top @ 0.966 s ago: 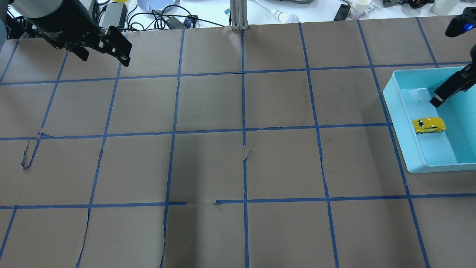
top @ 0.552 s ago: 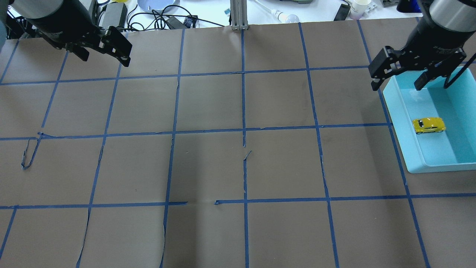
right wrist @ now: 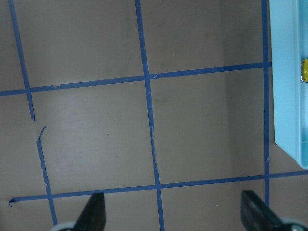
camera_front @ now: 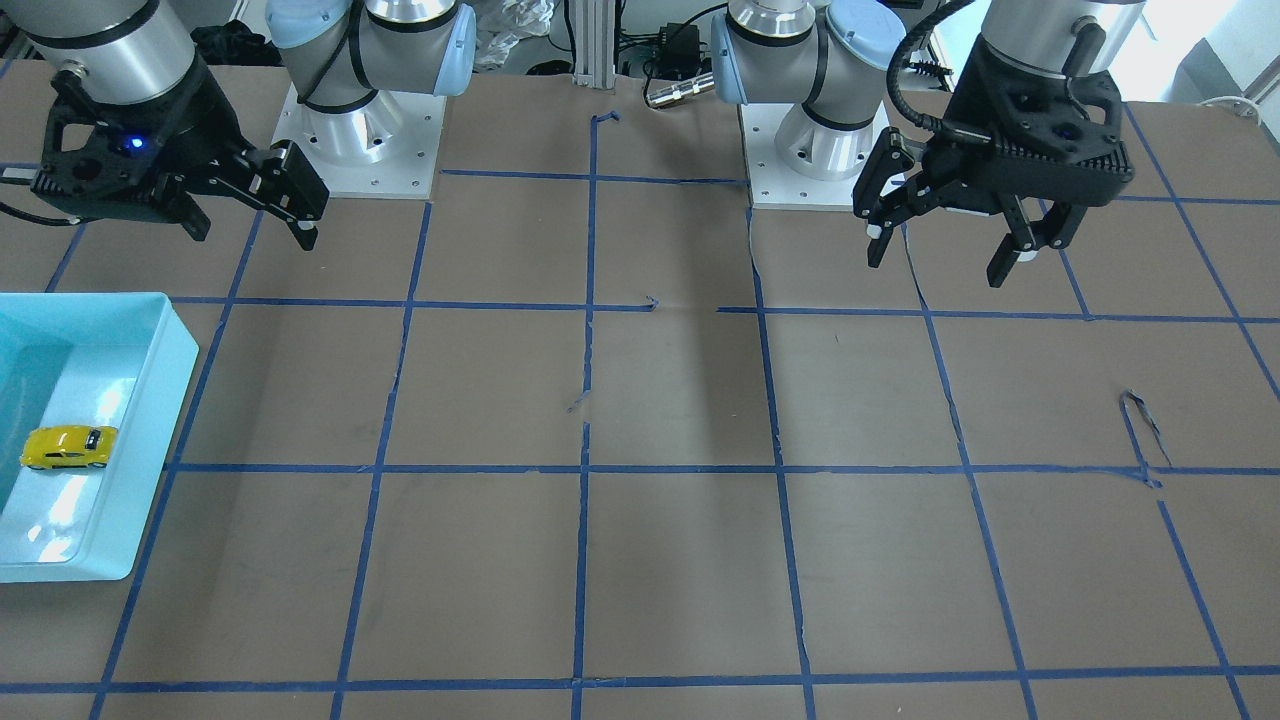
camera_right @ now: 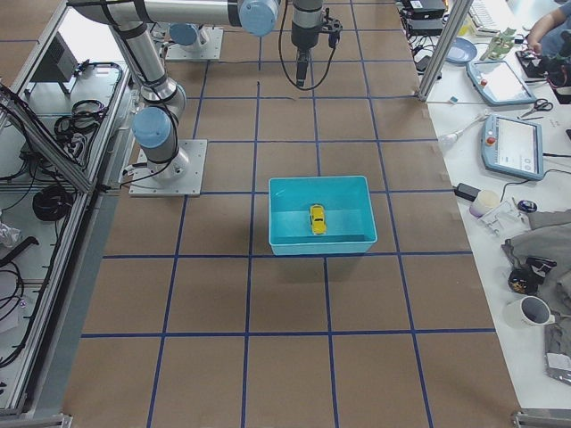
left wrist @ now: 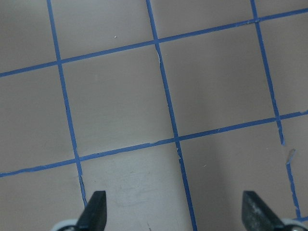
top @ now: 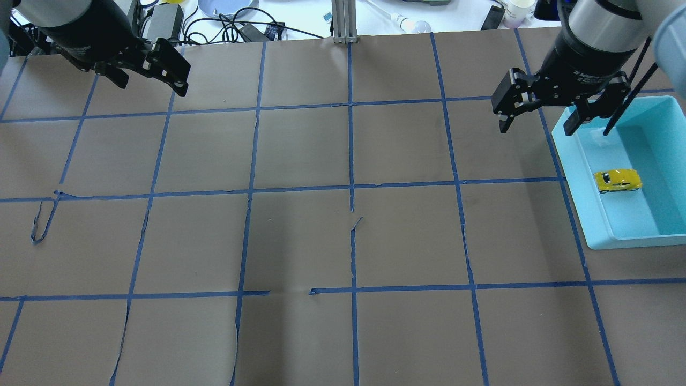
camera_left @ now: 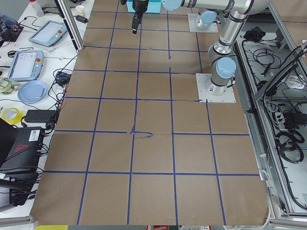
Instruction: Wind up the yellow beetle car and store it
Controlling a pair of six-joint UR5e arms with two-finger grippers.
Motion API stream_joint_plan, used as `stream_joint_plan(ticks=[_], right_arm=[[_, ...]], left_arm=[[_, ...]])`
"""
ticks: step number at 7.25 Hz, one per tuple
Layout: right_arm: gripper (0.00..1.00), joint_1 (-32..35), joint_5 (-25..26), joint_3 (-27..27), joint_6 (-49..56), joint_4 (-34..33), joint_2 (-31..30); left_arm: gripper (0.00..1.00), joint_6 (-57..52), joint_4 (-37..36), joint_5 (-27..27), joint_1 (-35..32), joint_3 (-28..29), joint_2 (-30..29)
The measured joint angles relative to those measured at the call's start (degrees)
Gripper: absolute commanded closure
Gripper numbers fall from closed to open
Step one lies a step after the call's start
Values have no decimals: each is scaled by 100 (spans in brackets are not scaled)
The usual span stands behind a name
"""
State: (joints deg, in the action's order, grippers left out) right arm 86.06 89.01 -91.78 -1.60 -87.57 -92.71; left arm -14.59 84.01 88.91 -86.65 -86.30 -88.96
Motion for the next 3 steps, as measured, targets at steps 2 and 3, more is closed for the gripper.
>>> stream_joint_plan(ticks=[2,3], right_arm=[[0,211,16,-32,-118,-12,0],[0,245,21,-37,-119,-14,1]], left_arm=[[0,0,1,3,6,0,1],[0,0,3,3,7,1,1]])
